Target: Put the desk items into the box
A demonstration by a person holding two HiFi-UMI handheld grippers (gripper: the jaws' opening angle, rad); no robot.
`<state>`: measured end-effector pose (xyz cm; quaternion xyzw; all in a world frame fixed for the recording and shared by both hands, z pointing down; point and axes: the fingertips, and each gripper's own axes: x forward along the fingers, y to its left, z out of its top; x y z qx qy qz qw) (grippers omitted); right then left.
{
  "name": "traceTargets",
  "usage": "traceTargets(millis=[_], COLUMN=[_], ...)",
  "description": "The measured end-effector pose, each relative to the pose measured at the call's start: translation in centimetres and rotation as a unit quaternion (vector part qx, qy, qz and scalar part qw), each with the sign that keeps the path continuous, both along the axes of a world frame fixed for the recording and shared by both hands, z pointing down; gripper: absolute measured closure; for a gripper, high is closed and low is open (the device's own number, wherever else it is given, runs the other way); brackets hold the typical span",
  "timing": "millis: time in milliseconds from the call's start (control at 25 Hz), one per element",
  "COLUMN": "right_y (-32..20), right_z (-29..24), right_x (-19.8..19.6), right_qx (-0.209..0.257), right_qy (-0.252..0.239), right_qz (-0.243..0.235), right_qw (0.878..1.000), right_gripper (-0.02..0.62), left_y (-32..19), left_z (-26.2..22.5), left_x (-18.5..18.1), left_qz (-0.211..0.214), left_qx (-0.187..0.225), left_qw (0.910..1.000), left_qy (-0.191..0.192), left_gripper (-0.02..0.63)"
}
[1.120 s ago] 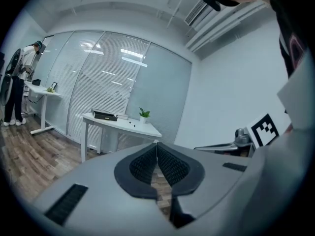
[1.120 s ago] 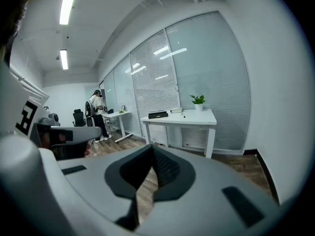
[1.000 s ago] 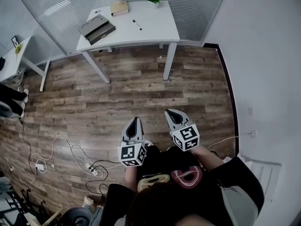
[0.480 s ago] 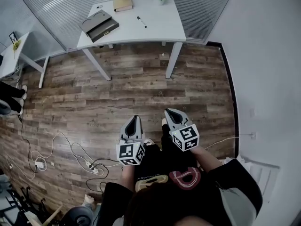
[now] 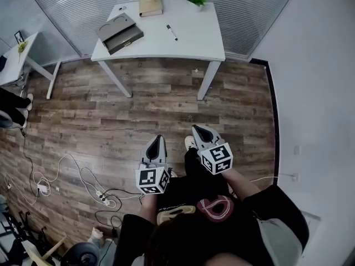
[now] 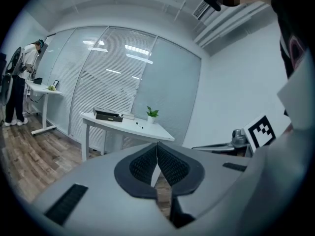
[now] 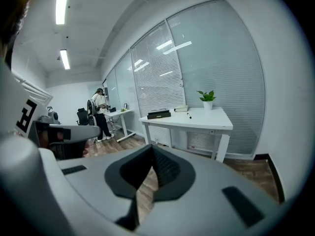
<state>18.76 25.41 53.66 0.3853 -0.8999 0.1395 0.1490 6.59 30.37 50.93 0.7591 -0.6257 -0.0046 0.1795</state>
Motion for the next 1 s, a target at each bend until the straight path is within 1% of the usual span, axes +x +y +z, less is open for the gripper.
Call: traceTargets(millis=[160, 320, 520, 640, 880, 1000], right_y=[-4.5, -8.1, -10.9, -13.2, -16.8, -18.5], right_z=[-0.4, -0.6, -0.2, -0.3, -0.7, -0.4], right_x=[0.6, 0.5, 0.8, 1.2, 2.6, 3.6], right_qx=[0.004, -0.001, -0.001, -0.006, 0.000, -0.005], right_qy=[-0.003, -0.009, -0.001, -0.006, -0.008, -0.008], right_qz=[-0.006, -0.013, -0.048, -0.056, -0.081, -0.078], right_qw=[1.000, 1.000, 0.999, 0.998, 0.997, 0.997], right_gripper=[0.584, 0.584, 0.584, 0.584, 0.584, 0.584], left_y=[-3.5, -6.4, -9.5, -11.3, -14.5, -15.8], left_z=[-0.9, -0.8, -0.7, -0.8, -0.4, -0.2], left_x=[1.1, 1.4, 2.4, 3.0, 4.9, 5.8], left_qz=[-0.006, -0.016, -0.033, -0.044, -0.067, -0.071], left_qx=[0.011, 0.007, 0.003, 0.004, 0.005, 0.004], left_qw=[0.9999, 0.9999, 0.9994, 0.9990, 0.9977, 0.9975], left_qy=[-0.001, -0.002, -0.004, -0.004, 0.003, 0.004], left_gripper=[0.588, 0.588, 0.588, 0.588, 0.588, 0.588])
